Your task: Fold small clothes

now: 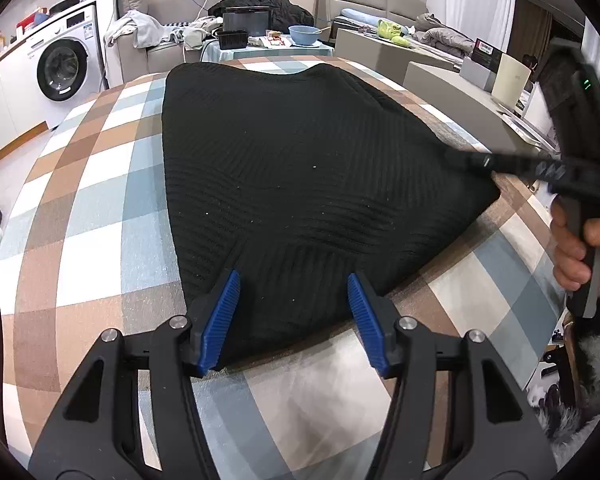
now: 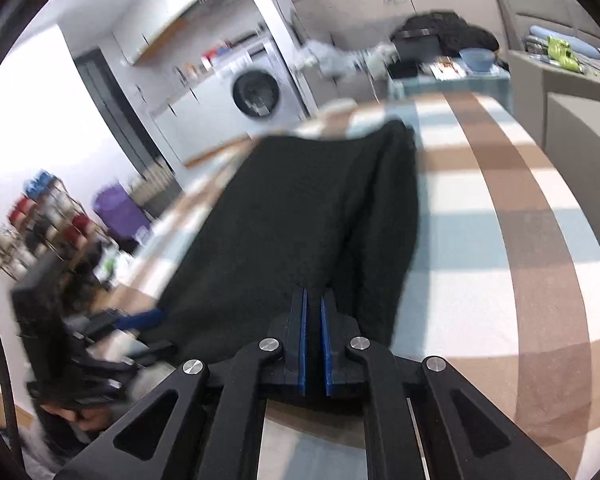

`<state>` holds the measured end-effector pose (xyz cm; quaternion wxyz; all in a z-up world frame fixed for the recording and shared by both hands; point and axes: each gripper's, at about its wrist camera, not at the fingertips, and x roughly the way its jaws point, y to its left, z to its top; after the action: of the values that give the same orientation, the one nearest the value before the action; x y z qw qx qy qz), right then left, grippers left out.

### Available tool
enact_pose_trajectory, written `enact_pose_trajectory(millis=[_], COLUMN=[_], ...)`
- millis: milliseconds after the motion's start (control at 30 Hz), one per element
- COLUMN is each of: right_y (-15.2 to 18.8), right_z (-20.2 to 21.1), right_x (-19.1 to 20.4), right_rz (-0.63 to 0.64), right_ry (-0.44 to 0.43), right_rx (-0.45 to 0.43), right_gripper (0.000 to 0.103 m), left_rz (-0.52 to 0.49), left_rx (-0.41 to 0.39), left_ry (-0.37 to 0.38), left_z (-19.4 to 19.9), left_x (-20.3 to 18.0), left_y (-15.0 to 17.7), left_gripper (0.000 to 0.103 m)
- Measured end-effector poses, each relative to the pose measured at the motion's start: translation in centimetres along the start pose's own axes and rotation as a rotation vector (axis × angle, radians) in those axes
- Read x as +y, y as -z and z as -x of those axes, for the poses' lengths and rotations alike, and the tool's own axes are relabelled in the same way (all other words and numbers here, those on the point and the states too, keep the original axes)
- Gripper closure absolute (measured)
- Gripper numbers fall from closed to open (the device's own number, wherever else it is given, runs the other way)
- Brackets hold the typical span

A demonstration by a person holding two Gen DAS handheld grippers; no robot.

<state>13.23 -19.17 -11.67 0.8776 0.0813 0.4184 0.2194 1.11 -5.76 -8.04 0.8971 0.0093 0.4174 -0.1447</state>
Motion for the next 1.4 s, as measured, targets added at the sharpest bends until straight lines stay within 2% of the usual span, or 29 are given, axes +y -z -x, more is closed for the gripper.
enact_pose_trajectory(millis=[67,133,167,200,300,433,500,533,567,600,633,800,1067,1167,1233,1300,1333,1367,1400], right_y=[0.3,0.6,0.8,1.1,2.1,2.6,2.8,2.8,2.7,2.6,2.5,1.7,-1.6,-1.9,-1.9,-1.8,-1.8,-1.8,-1.7], right_z=[-0.1,0.9,1.5,2.1,2.6,0.8,0.2,0.1,-0.2,-0.3,-0.6,-1.5,-4.4,-4.5,-4.3,-3.5,-3.2,-2.5,-2.1], right_x=[0.0,0.0,0.2,0.4,0.1,-0.8,-1.0,-1.0,-1.0,-1.0,-0.9,-0.2,-0.2,0.0,-0.1,0.0,0.0,0.0,-0.1], right_rz=[0.002,-0.007,-0.002,0.013,0.015,-0.033,-0.054,-0.056,-0.056,-0.06,-0.056,-0.037,-0.033,-0.02,-0.019,-0.015,-0.015,-0.015,-0.016], right_ry=[0.013,0.0,-0.006,-0.001,0.005,0.01,-0.014,0.0,-0.006,-0.011,-0.012,0.009,0.043,0.061,0.063,0.079,0.086,0.092,0.091], right_rx=[0.01,-0.009,-0.019,-0.025,-0.001,0.047,0.057,0.046,0.049,0.051,0.059,0.055,0.033,0.027,0.021,0.001,-0.009,-0.024,-0.037], right_gripper=[0.092,0.072,0.055,0.045,0.045,0.045,0.059,0.063,0.066,0.068,0.069,0.071,0.069,0.068,0.064,0.055,0.05,0.038,0.025], left_rz=[0.008,0.021,0.022,0.016,-0.002,0.046,0.059,0.063,0.057,0.054,0.054,0.061,0.099,0.115,0.124,0.136,0.14,0.142,0.143], left_rx=[-0.001,-0.01,-0.012,-0.011,-0.007,0.011,0.014,0.007,0.002,0.003,0.015,0.001,-0.02,-0.024,-0.031,-0.04,-0.05,-0.064,-0.08], left_ry=[-0.001,-0.001,0.0,-0.004,-0.045,-0.07,-0.067,-0.064,-0.056,-0.052,-0.053,-0.076,-0.124,-0.115,-0.112,-0.117,-0.12,-0.131,-0.144], left_z=[0.4,1.1,1.4,1.7,2.1,2.1,2.0,2.0,2.0,1.8,1.5,0.5,-1.9,-2.1,-2.1,-1.7,-1.4,-1.0,-0.5], left_x=[0.1,0.4,0.5,0.6,0.5,1.6,2.0,2.2,2.3,2.4,2.5,3.2,5.4,5.9,6.2,6.2,6.2,6.1,6.0], left_y=[0.1,0.3,0.5,0.7,1.2,1.6,1.7,1.7,1.7,1.6,1.4,-0.1,-3.3,-3.9,-3.9,-3.9,-3.8,-3.8,-3.6], left_gripper=[0.049,0.048,0.047,0.045,0.044,0.043,0.043,0.043,0.047,0.062,0.067,0.07,0.069,0.069,0.069,0.065,0.058,0.052,0.037])
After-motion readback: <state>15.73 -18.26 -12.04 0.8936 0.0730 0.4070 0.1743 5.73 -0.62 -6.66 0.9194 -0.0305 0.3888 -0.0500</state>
